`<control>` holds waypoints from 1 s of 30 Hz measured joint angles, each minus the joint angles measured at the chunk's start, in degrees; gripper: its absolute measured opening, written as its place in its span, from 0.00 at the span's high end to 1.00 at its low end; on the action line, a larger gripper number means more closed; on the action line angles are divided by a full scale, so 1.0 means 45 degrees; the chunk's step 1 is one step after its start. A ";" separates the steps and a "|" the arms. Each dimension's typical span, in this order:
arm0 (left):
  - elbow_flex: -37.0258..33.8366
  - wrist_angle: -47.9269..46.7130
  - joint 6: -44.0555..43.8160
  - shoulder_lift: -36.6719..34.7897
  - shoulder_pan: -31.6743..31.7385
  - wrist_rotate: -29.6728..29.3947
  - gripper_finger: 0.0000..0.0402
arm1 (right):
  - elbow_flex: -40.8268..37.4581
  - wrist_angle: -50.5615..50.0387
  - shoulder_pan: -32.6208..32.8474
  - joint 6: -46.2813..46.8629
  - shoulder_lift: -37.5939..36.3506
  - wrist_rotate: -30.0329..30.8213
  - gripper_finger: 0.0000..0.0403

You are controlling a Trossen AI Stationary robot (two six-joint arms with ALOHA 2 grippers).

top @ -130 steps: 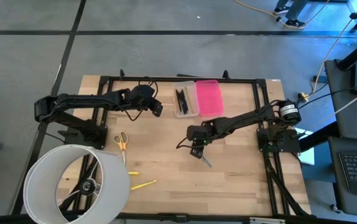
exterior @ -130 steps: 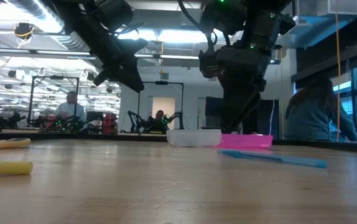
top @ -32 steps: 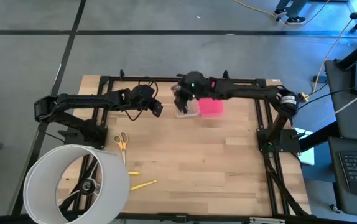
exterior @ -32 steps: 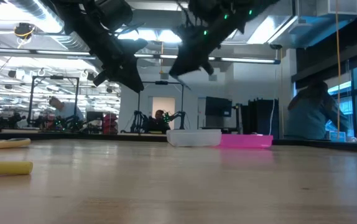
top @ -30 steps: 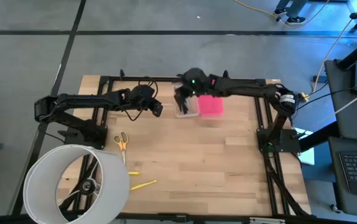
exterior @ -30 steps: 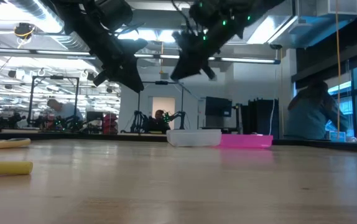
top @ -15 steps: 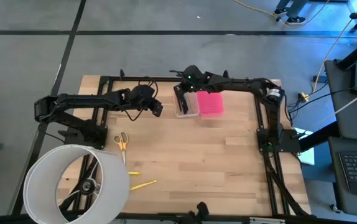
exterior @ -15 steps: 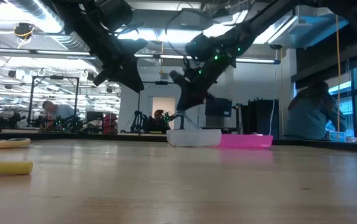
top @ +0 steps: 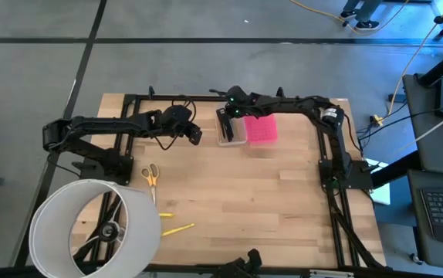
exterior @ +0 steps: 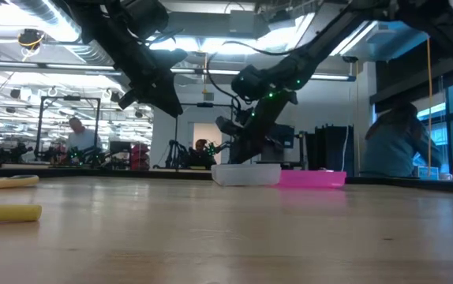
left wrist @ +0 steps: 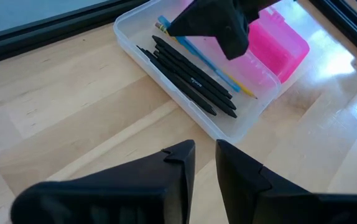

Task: Pick & place school supplies into a supply box
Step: Put the blue pen into the transparent supply box, then put the yellow pen into the transparent supply box

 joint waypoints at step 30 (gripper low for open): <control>-0.0002 0.0631 -0.0033 0.0000 -0.0053 0.0283 0.86 | 0.0010 -0.3420 0.1109 -0.3456 -0.2893 -0.0491 0.71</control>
